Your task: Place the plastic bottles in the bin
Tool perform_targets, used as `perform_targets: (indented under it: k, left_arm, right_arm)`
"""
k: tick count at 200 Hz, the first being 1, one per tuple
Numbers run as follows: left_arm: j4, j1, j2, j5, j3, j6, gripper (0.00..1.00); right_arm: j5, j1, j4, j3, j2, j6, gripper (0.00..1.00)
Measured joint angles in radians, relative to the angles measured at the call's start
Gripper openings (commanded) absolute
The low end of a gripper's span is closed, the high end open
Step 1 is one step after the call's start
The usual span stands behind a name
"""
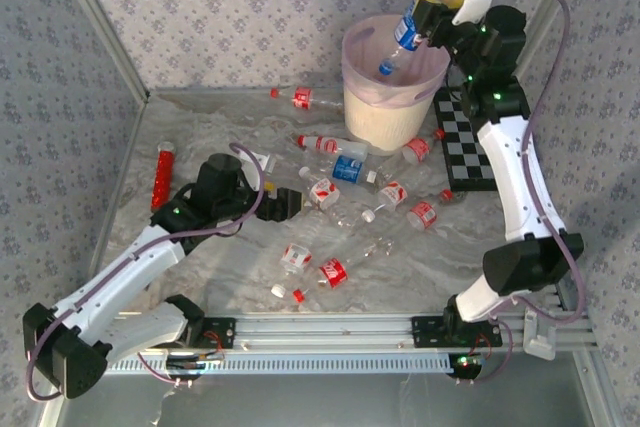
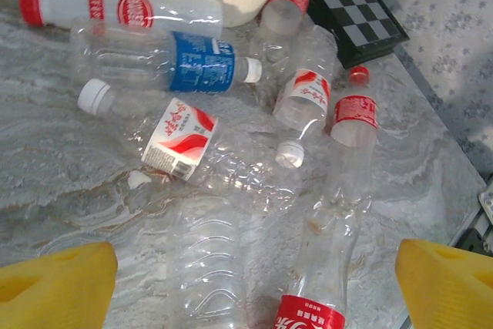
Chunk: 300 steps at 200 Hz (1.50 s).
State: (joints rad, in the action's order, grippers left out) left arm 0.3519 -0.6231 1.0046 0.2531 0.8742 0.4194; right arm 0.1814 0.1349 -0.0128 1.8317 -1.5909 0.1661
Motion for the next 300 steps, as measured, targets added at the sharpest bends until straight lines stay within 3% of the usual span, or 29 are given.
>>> perform_targets:
  k: [60, 93, 138, 168, 201, 245, 300]
  left_arm:
    - [-0.05, 0.146, 0.038, -0.024, -0.042, 0.215, 0.86]
    - [-0.071, 0.179, 0.087, -0.031, -0.053, 0.294, 0.84]
    - [-0.098, 0.194, 0.199, -0.038, -0.024, 0.361, 0.8]
    - [-0.143, 0.218, 0.274, -0.037, 0.03, 0.399, 0.81]
    - [-0.237, 0.264, 0.391, -0.021, 0.095, 0.471, 0.83]
    - [-0.331, 0.297, 0.65, -0.002, 0.264, 0.592, 0.88]
    - [-0.287, 0.3, 1.011, -0.061, 0.7, 0.694, 0.87]
  right_arm:
    - [-0.032, 0.0, 0.031, -0.066, -0.077, -0.171, 0.11]
    - [-0.032, 0.001, 0.032, -0.124, -0.097, -0.214, 0.16]
    - [-0.028, 0.002, 0.032, -0.185, -0.121, -0.217, 0.34]
    - [-0.028, 0.002, 0.027, -0.186, -0.128, -0.217, 0.65]
    - [-0.029, 0.006, -0.032, -0.141, -0.127, -0.227, 0.88]
    - [-0.064, 0.019, -0.167, -0.042, -0.087, -0.246, 0.96]
    - [-0.122, 0.028, -0.42, 0.034, 0.057, -0.125, 0.96]
